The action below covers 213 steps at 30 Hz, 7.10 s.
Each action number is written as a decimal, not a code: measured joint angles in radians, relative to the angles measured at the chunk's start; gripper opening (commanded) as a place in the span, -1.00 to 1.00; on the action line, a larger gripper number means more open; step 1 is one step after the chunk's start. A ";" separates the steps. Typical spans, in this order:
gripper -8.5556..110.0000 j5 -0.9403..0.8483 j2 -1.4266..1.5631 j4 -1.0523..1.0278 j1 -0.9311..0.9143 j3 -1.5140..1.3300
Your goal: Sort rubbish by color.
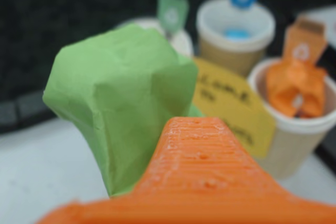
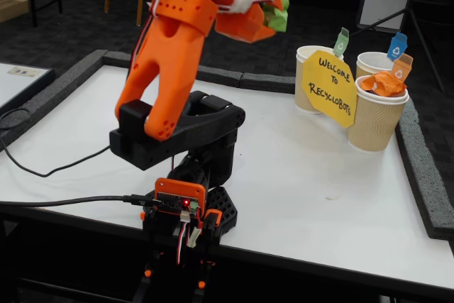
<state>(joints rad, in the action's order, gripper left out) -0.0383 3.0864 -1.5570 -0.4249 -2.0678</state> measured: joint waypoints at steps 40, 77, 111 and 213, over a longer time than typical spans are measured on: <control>-0.85 0.000 0.081 0.186 -0.104 -0.351; -0.85 0.000 0.189 0.092 -0.104 -0.202; -0.85 0.000 0.189 0.089 -0.006 -0.232; -0.26 0.000 -1.717 0.385 0.048 0.943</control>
<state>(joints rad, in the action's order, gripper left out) -0.0383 1.3698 -1.1720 -0.3774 -1.1244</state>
